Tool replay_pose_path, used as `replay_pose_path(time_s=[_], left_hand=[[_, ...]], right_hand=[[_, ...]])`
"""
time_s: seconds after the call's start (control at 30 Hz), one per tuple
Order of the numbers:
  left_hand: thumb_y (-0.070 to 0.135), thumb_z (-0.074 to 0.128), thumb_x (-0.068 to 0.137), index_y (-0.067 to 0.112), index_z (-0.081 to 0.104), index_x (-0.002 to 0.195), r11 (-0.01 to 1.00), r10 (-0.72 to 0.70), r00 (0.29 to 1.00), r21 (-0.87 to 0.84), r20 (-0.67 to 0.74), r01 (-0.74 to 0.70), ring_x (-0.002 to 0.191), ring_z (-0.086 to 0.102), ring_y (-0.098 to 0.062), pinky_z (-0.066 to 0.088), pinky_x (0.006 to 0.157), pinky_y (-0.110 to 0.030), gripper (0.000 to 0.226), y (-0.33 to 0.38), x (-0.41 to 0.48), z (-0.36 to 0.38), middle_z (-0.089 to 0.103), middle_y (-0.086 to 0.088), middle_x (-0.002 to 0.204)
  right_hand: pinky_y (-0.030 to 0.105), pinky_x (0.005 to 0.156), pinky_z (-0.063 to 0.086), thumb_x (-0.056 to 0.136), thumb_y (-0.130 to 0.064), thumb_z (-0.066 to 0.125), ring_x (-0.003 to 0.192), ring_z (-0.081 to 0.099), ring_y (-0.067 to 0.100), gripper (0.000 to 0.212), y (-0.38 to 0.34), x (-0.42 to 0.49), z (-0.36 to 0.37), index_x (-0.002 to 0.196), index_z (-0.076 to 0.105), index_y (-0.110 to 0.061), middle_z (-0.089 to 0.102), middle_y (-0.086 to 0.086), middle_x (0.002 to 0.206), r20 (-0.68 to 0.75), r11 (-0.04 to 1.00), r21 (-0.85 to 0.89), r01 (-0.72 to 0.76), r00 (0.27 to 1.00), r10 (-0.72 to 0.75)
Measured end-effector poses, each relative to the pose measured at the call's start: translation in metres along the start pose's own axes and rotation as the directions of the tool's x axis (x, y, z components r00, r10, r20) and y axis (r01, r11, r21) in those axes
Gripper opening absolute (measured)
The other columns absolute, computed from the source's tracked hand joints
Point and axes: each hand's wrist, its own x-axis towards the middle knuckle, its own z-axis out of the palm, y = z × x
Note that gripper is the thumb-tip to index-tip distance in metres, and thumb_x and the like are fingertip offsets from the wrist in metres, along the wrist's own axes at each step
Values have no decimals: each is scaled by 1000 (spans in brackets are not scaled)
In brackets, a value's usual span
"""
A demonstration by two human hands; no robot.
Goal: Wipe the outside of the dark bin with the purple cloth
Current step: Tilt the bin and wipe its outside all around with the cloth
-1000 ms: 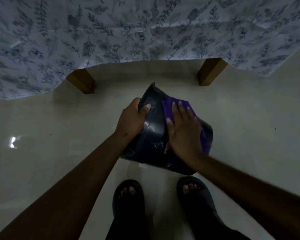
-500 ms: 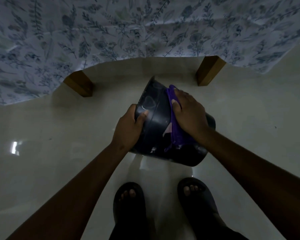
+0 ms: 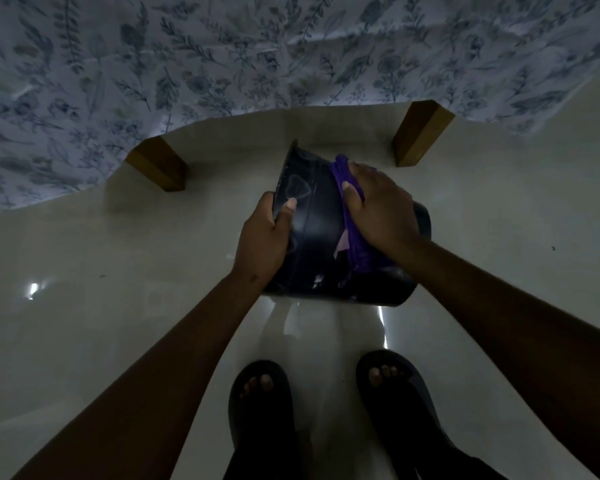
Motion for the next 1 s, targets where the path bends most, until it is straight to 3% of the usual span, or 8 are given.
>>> replay_pose_path(time_s=[0.1, 0.27, 0.43, 0.57, 0.63, 0.73, 0.83, 1.0], left_hand=[[39, 41, 101, 20, 51, 105, 999, 7, 1000, 32, -2, -7, 73, 58, 0, 46, 64, -15, 21, -3, 3, -2, 57, 14, 81], [39, 41, 101, 16, 53, 106, 997, 20, 1000, 68, 2, -20, 74, 60, -1, 48, 64, -15, 26, -15, -5, -7, 60, 11, 83], [37, 42, 101, 15, 55, 99, 1000, 22, 997, -16, -72, -23, 66, 57, 10, 44, 57, -3, 25, -8, -16, -5, 58, 11, 78], [37, 44, 100, 17, 56, 96, 996, 77, 997, 51, 2, -76, 68, 57, 5, 41, 56, -2, 23, 5, -7, -15, 58, 13, 79], [38, 45, 99, 15, 59, 97, 995, 65, 998, 75, 25, -66, 71, 58, 0, 42, 55, -7, 26, 5, -1, -18, 61, 9, 80], [39, 45, 99, 14, 59, 100, 995, -1, 1000, 95, 31, -2, 70, 58, -11, 42, 57, -20, 29, 3, 6, -15, 60, 5, 79], [40, 44, 98, 11, 59, 98, 987, -14, 999, 162, 38, 8, 72, 57, -16, 43, 60, -26, 32, 3, 13, -13, 59, 1, 80], [41, 44, 98, 11, 59, 102, 984, -62, 996, 173, 70, 49, 82, 61, -24, 47, 70, -32, 33, 10, 25, -11, 65, -6, 91]], right_hand=[[45, 109, 34, 100, -40, 30, 137, 37, 29, 54, 0, -1, 2, 148, 31, -17, 40, 9, 151, 28, 1000, 2, 7, 1000, -7], [48, 118, 8, 97, -48, 33, 149, 4, 29, 64, -11, -94, 26, 153, 14, -24, 12, 5, 161, 70, 957, -185, 225, 974, -216], [48, 118, 9, 98, -47, 32, 149, 5, 27, 62, -4, -92, 25, 152, 13, -24, 12, 4, 161, 68, 940, -167, 297, 955, -290], [42, 115, 20, 101, -41, 30, 146, 21, 23, 55, -4, -52, 7, 152, 19, -22, 24, 3, 159, 18, 993, 106, 46, 999, -48], [40, 115, 25, 102, -40, 31, 142, 32, 21, 53, 0, -34, 5, 151, 24, -22, 32, 2, 156, 118, 961, 253, -113, 989, 85], [41, 114, 28, 102, -39, 28, 139, 37, 22, 51, 1, -19, 4, 151, 24, -25, 34, 1, 155, 229, 954, 244, -173, 966, 117], [43, 114, 29, 100, -34, 32, 141, 33, 24, 52, -8, -38, 7, 151, 24, -23, 32, 3, 156, 135, 991, 133, -12, 991, -6], [49, 118, 11, 98, -48, 27, 149, 4, 26, 57, -21, -117, 23, 151, 20, -29, 13, 1, 161, 113, 945, -92, 315, 946, -304]])
